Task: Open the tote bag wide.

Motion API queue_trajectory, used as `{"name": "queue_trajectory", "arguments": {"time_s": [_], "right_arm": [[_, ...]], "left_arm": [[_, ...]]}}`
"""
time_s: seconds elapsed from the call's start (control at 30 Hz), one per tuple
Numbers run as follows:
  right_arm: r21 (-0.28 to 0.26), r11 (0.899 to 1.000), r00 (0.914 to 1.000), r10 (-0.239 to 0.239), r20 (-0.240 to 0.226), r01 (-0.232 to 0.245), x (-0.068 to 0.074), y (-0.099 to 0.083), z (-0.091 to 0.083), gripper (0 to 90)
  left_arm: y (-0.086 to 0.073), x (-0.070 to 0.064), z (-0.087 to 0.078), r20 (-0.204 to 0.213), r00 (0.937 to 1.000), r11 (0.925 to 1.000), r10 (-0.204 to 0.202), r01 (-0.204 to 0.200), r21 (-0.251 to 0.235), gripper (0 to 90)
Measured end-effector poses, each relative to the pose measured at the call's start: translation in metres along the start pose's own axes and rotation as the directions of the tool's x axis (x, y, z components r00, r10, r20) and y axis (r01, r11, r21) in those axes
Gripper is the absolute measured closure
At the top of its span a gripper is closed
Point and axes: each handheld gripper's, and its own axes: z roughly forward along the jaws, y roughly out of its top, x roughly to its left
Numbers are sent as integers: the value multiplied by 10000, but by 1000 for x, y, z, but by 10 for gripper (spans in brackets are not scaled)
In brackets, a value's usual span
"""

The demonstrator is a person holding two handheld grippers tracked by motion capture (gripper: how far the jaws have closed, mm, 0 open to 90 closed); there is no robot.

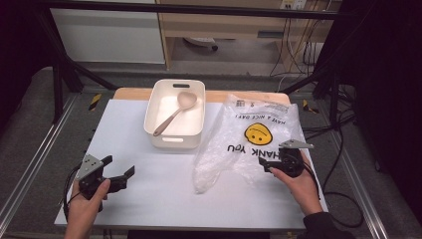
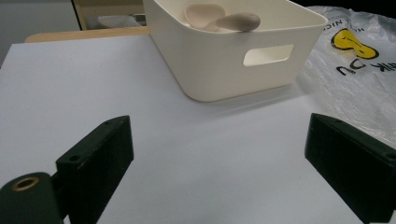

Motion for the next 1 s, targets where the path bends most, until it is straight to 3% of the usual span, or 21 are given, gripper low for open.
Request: {"name": "queue_trajectory", "arguments": {"time_s": [0.43,0.7,1.0], "right_arm": [[26,9992,9981,-392,-473,394,27,2,1,77],[15,9983,9966,-578,-594,580,32,0,1,77],[219,9961,9912,-833,-1031,859,39,-1,4,73]], "left_arm": [[1,-1,0,79,9999,10000,71,-71,-7,73],[1,-2,-1,71,9999,10000,73,-73,-30,72],[0,-2,0,99,9999,10000,90,-90,-4,72]]}}
